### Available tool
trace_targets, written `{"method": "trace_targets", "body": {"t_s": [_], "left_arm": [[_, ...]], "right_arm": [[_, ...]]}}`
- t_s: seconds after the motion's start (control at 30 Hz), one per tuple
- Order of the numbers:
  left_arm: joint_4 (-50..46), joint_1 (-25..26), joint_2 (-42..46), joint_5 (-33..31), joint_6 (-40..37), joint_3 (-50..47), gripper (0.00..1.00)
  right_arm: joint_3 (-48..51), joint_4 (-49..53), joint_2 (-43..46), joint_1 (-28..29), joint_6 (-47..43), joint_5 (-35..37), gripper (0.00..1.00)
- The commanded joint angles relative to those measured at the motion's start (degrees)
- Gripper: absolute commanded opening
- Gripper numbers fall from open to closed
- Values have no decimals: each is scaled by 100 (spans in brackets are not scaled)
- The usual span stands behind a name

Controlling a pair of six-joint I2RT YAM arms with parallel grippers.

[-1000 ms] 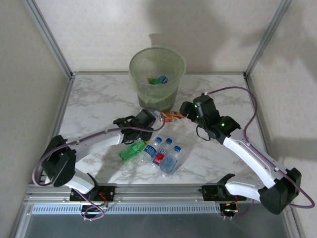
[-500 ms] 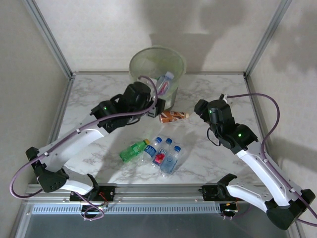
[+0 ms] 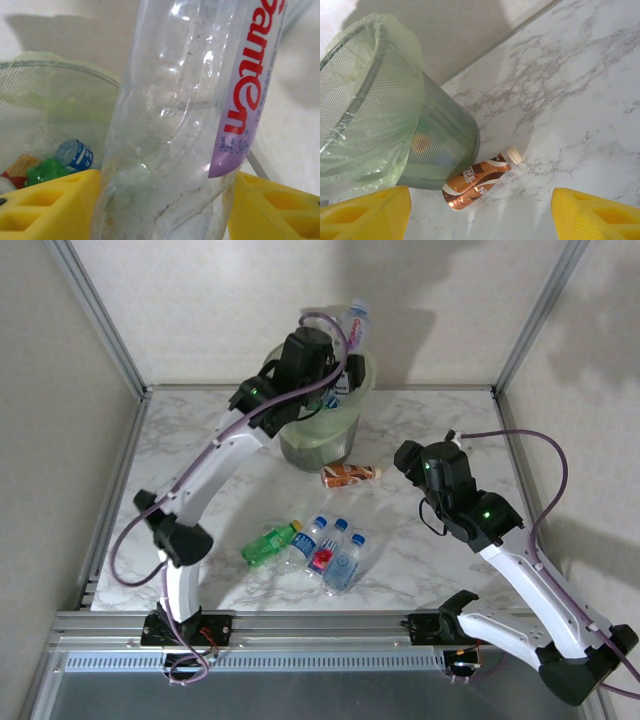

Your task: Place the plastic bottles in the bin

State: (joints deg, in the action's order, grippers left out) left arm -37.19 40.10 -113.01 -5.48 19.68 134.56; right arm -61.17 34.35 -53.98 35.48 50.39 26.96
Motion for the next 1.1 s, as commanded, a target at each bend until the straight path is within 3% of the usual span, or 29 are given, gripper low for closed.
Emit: {"method": "trace_targets", "body": {"t_s": [0.0, 0.17, 0.33, 0.5, 0.67, 0.87, 1.07], "left_arm": [[-184, -467, -435, 339, 550, 529, 63], [57, -850, -721, 460, 987, 519, 64], [-7, -942, -817, 749, 938, 430, 79], [318, -933, -466, 938, 871, -148, 91], [855, -862, 183, 1178, 754, -585, 92], [1839, -434, 1624, 1069, 277, -2127, 92], [3006, -301, 3617, 516, 183, -4880, 97]], "right_arm": [[-128, 80, 83, -24, 15, 10, 74], [-115, 134, 86, -24, 6, 11, 74], [-165, 138, -35, -24, 6, -13, 76], [-277, 91, -377, -61, 47, -112, 84], [-348, -83, -831, -314, 220, -458, 84], [-223, -562, -1453, -1145, 615, -1666, 81], [-490, -745, -2314, -1410, 765, -2078, 81]]}}
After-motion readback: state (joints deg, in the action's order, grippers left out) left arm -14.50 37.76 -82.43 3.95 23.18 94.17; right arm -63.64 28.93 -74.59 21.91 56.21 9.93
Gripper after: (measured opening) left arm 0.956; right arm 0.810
